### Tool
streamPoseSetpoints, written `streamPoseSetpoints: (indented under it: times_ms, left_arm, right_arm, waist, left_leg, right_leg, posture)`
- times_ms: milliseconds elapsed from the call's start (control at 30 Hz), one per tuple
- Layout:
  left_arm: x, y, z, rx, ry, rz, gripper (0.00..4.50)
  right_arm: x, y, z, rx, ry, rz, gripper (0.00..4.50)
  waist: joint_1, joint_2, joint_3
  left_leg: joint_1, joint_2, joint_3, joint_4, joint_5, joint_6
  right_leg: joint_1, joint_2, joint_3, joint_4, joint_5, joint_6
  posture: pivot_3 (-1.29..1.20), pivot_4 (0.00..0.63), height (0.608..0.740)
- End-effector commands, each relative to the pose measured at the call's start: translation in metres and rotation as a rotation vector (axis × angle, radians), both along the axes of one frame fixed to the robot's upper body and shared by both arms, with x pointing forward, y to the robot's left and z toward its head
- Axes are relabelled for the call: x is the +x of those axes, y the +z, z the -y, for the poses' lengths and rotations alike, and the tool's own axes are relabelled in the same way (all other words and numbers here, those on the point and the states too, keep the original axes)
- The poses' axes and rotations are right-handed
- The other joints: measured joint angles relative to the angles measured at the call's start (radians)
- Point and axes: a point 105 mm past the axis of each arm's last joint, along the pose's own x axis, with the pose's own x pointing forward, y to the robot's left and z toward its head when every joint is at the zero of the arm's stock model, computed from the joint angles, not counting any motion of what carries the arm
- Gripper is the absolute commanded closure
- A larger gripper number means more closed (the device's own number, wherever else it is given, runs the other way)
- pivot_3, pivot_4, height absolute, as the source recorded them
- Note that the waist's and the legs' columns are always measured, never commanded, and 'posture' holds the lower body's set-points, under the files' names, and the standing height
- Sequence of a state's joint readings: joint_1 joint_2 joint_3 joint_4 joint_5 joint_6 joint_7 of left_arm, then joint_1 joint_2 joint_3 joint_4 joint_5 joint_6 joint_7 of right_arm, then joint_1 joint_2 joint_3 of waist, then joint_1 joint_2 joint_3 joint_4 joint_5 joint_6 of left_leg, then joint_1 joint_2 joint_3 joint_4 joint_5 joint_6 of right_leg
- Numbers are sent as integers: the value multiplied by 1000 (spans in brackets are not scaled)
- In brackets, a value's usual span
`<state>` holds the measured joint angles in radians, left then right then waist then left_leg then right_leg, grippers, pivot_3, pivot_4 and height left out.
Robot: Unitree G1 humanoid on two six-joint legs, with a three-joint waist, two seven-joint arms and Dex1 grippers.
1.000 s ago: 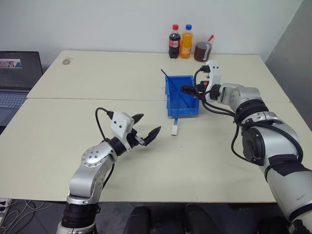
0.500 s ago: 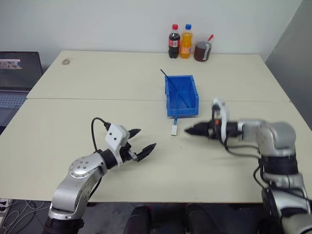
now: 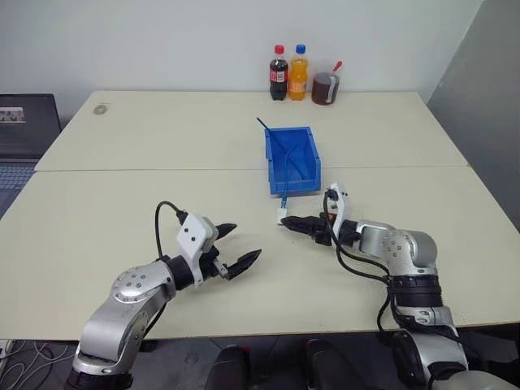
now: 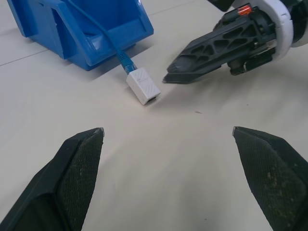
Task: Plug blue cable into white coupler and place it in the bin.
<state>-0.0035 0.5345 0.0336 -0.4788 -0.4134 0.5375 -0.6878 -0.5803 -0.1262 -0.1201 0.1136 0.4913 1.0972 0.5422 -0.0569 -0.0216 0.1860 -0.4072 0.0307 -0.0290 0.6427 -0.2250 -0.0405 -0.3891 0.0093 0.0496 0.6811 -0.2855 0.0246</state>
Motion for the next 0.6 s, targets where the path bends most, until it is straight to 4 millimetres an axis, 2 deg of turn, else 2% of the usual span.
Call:
streamPoseSetpoints:
  times_ms: [33,267,433,567,600]
  left_arm:
    - [-4,11,5,-5,-21,47,0]
    - [-1,13,7,-12,-16,55,0]
    - [0,13,10,-15,-19,60,0]
    - [1,13,9,-15,-17,63,0]
    - [1,13,9,-15,-16,63,0]
  right_arm:
    - [2,-5,-13,-19,22,2,38]
    - [12,-7,-32,-5,49,5,38]
    - [18,-14,-37,-5,56,-2,38]
    - [16,-12,-44,28,97,-3,38]
    - [15,-11,-46,35,110,-1,400]
  waist:
    - [0,0,0]
    - [-3,0,0]
    - [-4,-1,0]
    - [-4,-1,0]
    - [-4,-1,0]
  left_leg:
    - [0,0,0,0,0,0]
    - [3,1,3,-2,0,0]
    - [6,1,6,-4,0,0]
    - [7,1,6,-5,0,0]
    - [7,1,6,-5,0,0]
  right_leg:
    - [0,0,0,0,0,0]
    - [0,2,4,0,0,0]
    - [0,3,13,0,0,0]
    - [0,3,15,0,0,0]
    - [0,3,15,0,0,0]
  posture:
    - [0,150,740]
    - [0,150,740]
    - [0,150,740]
    - [0,150,740]
    - [0,150,740]
